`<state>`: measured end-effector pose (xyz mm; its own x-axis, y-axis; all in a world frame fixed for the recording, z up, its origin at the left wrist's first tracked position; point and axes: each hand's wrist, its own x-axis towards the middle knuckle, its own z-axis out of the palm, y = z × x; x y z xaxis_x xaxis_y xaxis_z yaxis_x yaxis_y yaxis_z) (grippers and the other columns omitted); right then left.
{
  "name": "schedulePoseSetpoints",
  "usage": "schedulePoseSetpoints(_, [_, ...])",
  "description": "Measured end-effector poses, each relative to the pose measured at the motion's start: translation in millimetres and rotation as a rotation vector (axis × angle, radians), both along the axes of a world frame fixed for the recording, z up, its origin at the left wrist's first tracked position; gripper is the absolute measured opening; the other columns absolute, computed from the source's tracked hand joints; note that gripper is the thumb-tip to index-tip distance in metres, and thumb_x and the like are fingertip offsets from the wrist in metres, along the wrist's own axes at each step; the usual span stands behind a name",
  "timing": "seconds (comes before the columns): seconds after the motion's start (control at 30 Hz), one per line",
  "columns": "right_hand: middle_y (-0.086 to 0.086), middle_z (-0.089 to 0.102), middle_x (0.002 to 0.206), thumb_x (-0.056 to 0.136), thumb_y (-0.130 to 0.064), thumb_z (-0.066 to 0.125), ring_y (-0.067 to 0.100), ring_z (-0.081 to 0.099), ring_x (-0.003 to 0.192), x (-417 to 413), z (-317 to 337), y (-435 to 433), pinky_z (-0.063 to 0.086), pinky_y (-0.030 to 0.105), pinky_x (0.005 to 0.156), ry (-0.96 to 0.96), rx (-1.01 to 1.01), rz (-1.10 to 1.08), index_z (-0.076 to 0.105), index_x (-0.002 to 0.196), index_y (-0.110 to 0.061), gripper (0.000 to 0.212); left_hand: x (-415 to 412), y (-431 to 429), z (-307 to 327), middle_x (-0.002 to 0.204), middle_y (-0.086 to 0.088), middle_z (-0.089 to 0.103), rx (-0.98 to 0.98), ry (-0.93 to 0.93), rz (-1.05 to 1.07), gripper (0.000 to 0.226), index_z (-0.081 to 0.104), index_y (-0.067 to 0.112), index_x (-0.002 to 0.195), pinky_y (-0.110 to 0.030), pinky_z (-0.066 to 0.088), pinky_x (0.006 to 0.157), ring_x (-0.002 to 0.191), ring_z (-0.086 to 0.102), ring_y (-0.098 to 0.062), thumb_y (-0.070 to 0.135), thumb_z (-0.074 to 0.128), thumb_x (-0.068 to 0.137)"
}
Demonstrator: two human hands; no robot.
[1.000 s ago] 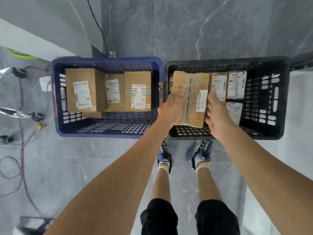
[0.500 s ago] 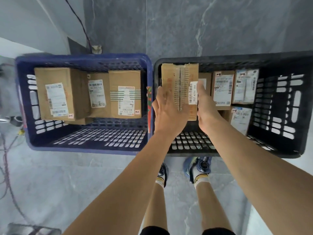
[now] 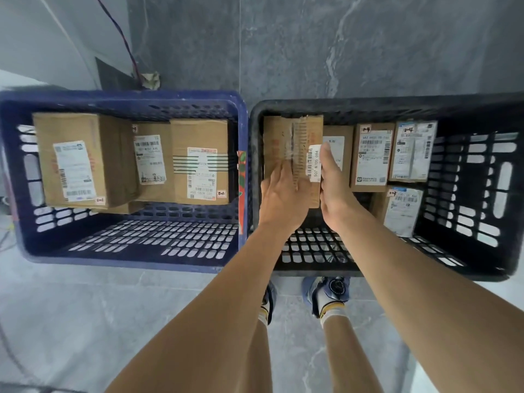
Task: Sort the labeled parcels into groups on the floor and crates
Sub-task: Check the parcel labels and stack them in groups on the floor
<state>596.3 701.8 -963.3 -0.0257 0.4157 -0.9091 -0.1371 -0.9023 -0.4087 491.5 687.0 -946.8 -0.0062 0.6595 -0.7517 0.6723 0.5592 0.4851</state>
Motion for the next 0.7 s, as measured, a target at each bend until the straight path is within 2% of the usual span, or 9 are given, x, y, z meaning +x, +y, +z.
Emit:
schedulePoseSetpoints(0.17, [-0.009, 0.051, 0.156, 0.089, -0.088, 0.031, 0.014, 0.041, 0.147, 1, -3, -4, 0.021, 0.052, 0.126, -0.020, 0.029, 0.055, 0.051, 0.150, -0.043, 0.079, 0, -5, -7, 0.171, -0.004, 0.017, -0.025, 0.006, -0.017, 0.062, 0.019, 0.018, 0.164, -0.037, 0.004, 0.126, 0.158, 0.005, -0.018, 0.045, 0.028, 0.108])
schedulePoseSetpoints(0.23, [-0.007, 0.050, 0.158, 0.093, -0.085, 0.026, 0.015, 0.040, 0.148, 2, -2, -3, 0.020, 0.051, 0.126, -0.024, 0.015, 0.067, 0.047, 0.153, -0.041, 0.077, 1, -4, -4, 0.171, -0.002, 0.018, -0.046, 0.006, 0.009, 0.061, 0.021, 0.021, 0.163, -0.039, 0.004, 0.126, 0.158, 0.005, -0.018, 0.045, 0.029, 0.108])
schedulePoseSetpoints(0.4, [-0.004, 0.051, 0.157, 0.097, -0.082, 0.023, 0.018, 0.044, 0.146, 4, 10, 1, 0.026, 0.051, 0.125, -0.034, 0.012, 0.091, 0.046, 0.155, -0.038, 0.076, -2, 1, 17, 0.163, -0.005, 0.034, -0.055, -0.030, 0.084, 0.052, 0.036, 0.023, 0.155, -0.052, 0.018, 0.125, 0.153, 0.021, -0.029, 0.042, 0.031, 0.106])
schedulePoseSetpoints(0.47, [-0.003, 0.046, 0.161, 0.097, -0.082, 0.022, 0.019, 0.039, 0.149, 5, 17, 3, 0.023, 0.043, 0.123, -0.045, 0.007, 0.090, 0.042, 0.157, -0.037, 0.077, -2, 4, 26, 0.162, -0.005, 0.035, -0.064, -0.044, 0.107, 0.050, 0.037, 0.024, 0.154, -0.052, 0.019, 0.124, 0.152, 0.022, -0.028, 0.038, 0.032, 0.106])
schedulePoseSetpoints(0.53, [-0.003, 0.043, 0.162, 0.101, -0.075, 0.020, 0.017, 0.037, 0.150, 8, 24, 4, 0.025, 0.033, 0.111, -0.046, 0.026, 0.082, 0.040, 0.158, -0.035, 0.072, -1, 9, 36, 0.162, -0.003, 0.036, -0.075, -0.058, 0.132, 0.052, 0.036, 0.028, 0.155, -0.052, 0.020, 0.124, 0.152, 0.023, -0.027, 0.039, 0.031, 0.105])
schedulePoseSetpoints(0.6, [-0.004, 0.045, 0.160, 0.104, -0.071, 0.021, 0.016, 0.037, 0.149, 12, 33, 6, 0.026, 0.031, 0.107, -0.036, 0.057, 0.064, 0.040, 0.157, -0.031, 0.069, 2, 12, 46, 0.158, -0.005, 0.042, -0.065, -0.061, 0.161, 0.057, 0.039, 0.028, 0.152, -0.056, 0.027, 0.120, 0.148, 0.032, -0.030, 0.047, 0.029, 0.099])
schedulePoseSetpoints(0.7, [-0.004, 0.037, 0.165, 0.103, -0.071, 0.024, 0.015, 0.028, 0.154, 19, 51, 9, 0.021, 0.037, 0.122, -0.049, 0.100, 0.016, 0.034, 0.161, -0.028, 0.073, 6, 18, 71, 0.156, -0.008, 0.044, -0.074, -0.071, 0.206, 0.060, 0.039, 0.025, 0.153, -0.052, 0.031, 0.118, 0.145, 0.038, -0.031, 0.053, 0.028, 0.101])
